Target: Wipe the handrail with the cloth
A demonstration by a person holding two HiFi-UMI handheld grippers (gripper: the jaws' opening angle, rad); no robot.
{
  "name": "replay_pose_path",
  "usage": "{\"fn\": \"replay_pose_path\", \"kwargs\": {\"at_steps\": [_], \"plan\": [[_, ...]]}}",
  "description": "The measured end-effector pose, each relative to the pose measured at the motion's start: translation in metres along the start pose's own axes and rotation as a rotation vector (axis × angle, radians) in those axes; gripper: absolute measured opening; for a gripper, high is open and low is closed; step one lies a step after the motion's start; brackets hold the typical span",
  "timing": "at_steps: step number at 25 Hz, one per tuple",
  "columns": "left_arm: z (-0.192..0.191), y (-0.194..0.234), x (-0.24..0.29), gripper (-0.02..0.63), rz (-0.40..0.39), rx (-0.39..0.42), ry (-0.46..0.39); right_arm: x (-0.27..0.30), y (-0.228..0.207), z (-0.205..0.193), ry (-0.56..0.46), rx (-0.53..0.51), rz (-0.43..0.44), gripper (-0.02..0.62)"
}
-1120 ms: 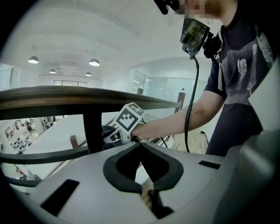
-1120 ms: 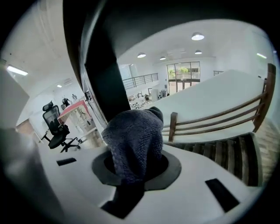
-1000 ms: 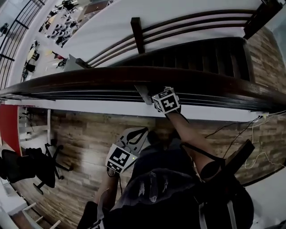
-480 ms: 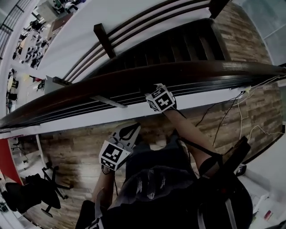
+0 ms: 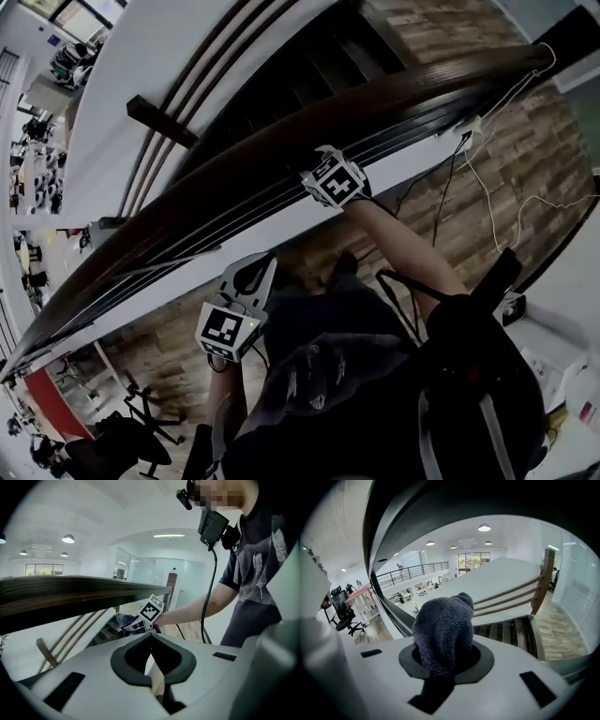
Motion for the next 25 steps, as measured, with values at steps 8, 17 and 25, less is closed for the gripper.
{"fn": "replay_pose_path", "kwargs": {"at_steps": [8, 17, 25], "plan": [[0.048, 0.009, 0.136, 0.006, -0.23, 0.075, 0.037, -0.035, -0.174, -0.045, 0.045, 0.056, -0.236, 0.066], [0.111, 0.003, 0.282, 0.006, -0.393, 0.097, 0.068, -0.097, -0.356, -0.12, 0.081, 0.083, -0.44, 0.066], [0.174, -0.076, 0.445, 0.006, -0.29, 0.099, 0.083, -0.147, -0.534, -0.184, -0.015, 0.19, -0.438, 0.067]]}}
Point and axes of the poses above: the fingertips, and each gripper's own axes: x forward along the fingers, y to its left, z out of its top, the point moved 9 cm from there along -x, backward along the fingers, and after that the axes turned 12 degrees about -z, right-handed, at the moved point
